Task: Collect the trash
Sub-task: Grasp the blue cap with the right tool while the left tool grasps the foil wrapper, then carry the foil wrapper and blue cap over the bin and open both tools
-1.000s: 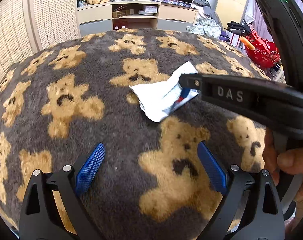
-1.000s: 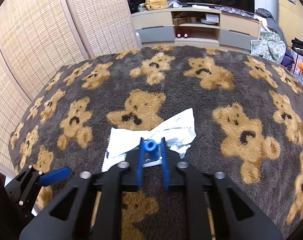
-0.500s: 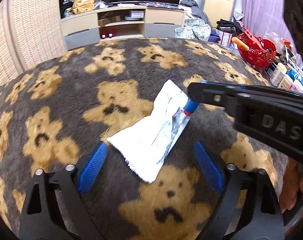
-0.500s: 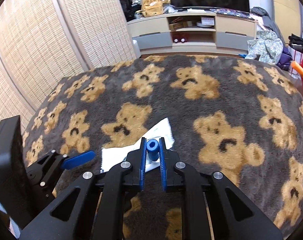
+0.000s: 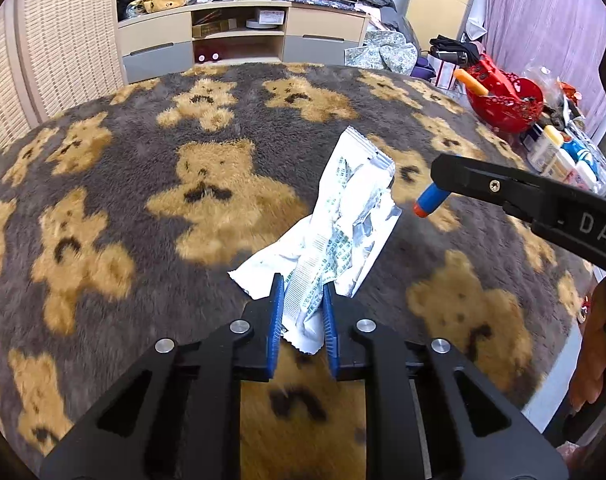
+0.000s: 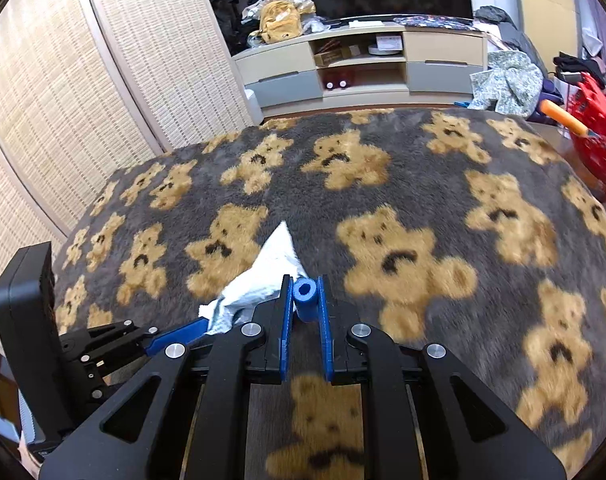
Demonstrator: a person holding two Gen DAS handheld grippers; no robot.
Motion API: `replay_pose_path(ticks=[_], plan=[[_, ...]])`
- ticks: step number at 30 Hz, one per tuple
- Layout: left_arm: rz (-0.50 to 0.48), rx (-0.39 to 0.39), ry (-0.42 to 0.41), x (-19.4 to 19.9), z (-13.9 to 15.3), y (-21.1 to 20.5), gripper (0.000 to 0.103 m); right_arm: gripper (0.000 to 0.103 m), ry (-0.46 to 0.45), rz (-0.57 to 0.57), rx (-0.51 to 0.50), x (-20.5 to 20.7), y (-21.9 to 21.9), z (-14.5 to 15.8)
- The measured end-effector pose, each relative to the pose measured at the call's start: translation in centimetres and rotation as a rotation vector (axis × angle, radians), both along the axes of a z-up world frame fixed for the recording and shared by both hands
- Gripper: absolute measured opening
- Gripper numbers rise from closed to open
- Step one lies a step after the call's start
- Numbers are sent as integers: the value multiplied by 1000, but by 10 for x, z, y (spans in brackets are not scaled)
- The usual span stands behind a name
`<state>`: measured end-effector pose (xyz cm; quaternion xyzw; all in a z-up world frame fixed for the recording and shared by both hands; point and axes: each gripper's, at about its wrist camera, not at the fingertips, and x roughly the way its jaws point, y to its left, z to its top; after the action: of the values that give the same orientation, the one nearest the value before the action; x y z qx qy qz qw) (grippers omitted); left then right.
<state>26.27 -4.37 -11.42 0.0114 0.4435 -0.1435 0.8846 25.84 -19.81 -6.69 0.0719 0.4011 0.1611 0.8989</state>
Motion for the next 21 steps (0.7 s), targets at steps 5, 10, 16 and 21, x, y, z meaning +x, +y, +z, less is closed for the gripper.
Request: replay_pose_path(ticks=[5,10,16,21], plan=[[6,9,-29,-45,24,-2,16,14,-9,-19,13,-39,-12,12],[16,19,-64,-99,45,-2,16,14,-17,-14,31,-91,-17,25],[13,22,-73,-162,51,-4,16,14,-19,-6,34,-151,-20,28],[28,20,-63,-209,40,0,17,14,1,2,20,-195,-20,13]])
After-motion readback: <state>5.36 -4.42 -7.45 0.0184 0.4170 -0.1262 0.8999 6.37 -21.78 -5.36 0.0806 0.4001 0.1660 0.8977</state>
